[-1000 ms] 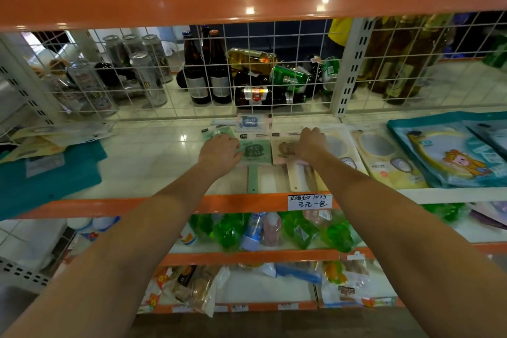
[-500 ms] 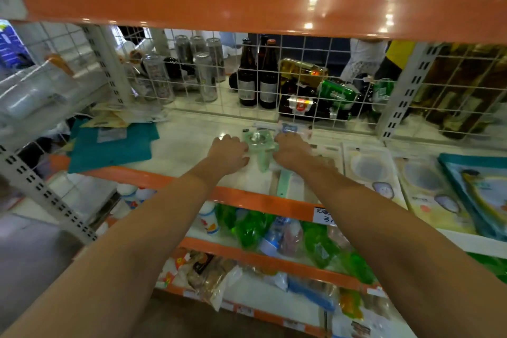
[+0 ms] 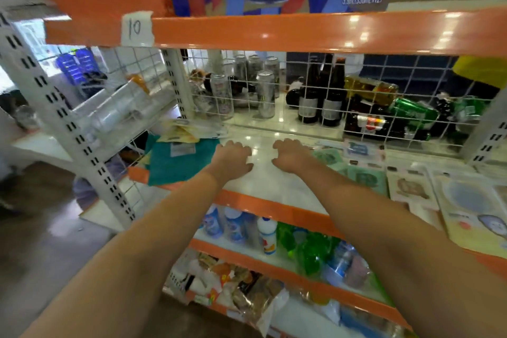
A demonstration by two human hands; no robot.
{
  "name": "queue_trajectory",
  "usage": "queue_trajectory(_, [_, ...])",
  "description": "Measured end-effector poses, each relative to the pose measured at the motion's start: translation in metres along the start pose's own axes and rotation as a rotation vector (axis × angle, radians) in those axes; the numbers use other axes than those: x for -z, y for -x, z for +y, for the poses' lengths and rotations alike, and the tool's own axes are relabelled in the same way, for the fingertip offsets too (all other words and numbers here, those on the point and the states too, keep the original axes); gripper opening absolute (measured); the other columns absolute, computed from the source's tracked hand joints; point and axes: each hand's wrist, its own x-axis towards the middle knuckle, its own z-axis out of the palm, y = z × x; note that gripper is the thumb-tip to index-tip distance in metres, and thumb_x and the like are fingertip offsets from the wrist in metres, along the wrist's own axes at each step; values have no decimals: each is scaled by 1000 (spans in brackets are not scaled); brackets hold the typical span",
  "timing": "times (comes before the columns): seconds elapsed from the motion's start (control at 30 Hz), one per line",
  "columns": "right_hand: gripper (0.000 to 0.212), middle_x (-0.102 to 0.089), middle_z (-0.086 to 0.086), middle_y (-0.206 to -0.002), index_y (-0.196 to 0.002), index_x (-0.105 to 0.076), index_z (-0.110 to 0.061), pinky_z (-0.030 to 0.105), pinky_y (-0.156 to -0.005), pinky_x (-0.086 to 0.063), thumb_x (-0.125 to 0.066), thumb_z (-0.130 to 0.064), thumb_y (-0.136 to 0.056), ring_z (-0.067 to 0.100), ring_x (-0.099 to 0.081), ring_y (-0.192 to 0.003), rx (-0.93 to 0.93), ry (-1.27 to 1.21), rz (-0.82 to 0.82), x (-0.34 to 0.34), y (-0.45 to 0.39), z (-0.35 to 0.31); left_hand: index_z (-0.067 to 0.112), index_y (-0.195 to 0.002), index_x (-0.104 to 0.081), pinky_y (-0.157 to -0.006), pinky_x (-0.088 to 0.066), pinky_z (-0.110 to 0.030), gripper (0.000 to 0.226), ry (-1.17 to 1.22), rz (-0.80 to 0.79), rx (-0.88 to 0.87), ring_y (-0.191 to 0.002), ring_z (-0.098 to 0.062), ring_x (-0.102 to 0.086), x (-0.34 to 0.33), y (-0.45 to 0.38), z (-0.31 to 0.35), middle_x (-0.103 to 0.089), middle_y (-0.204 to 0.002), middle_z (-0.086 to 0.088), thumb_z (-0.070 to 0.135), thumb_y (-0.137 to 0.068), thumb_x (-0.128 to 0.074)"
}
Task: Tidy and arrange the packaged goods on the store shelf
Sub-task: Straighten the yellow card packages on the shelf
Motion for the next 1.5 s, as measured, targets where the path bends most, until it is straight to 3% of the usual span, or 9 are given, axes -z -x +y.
queue_trajectory(0.47, [53,-38,9,-145,-143,-35,-19,40,-106,-31,-50,-33,-95,28,-32,-134,69,41,-62,-30,-56,-108,18,-141,-38,-107,-32,-46,55,-32,-35,24,-131,-29,-37,-27,-11,-103,-42,-141,-9,49,-95,-44])
queue_trajectory(0.97, [48,-46,12,-135,-136,-42,-16,42,-99,-39,-50,-35,-93,31,-40,-127,212,106,-82,-33,-118,-122,19,-143,-36,-111,-27,-51,70,82,-100,172,-136,-29,-30,-43,-40,-135,-34,-147,-7,60,-87,-51])
queue_trajectory(1.13, [46,-47,12,-132,-133,-44,-14,42,-96,-40,-50,-35,-92,31,-43,-124,248,115,-95,-41,-128,-119,17,-150,-21,-112,-21,-55,81,93,-186,198,-141,-31,-17,-51,-34,-138,-19,-155,-6,59,-87,-51])
queue_trajectory(1.23, [46,-48,12,-131,-131,-45,-13,41,-94,-42,-52,-35,-91,31,-44,-123,273,110,-95,-47,-132,-123,19,-150,-21,-113,-19,-57,78,88,-188,189,-143,-30,-14,-58,-30,-142,-16,-156,-5,53,-88,-54])
queue_trajectory(1.5, [38,-48,13,-129,-129,-44,-8,39,-93,-41,-47,-16,-92,30,-45,-121,237,102,-3,-46,-144,-139,11,-130,-40,-102,-32,-44,43,20,62,214,-128,-29,-40,-55,-46,-167,-47,-135,-10,29,-92,-50])
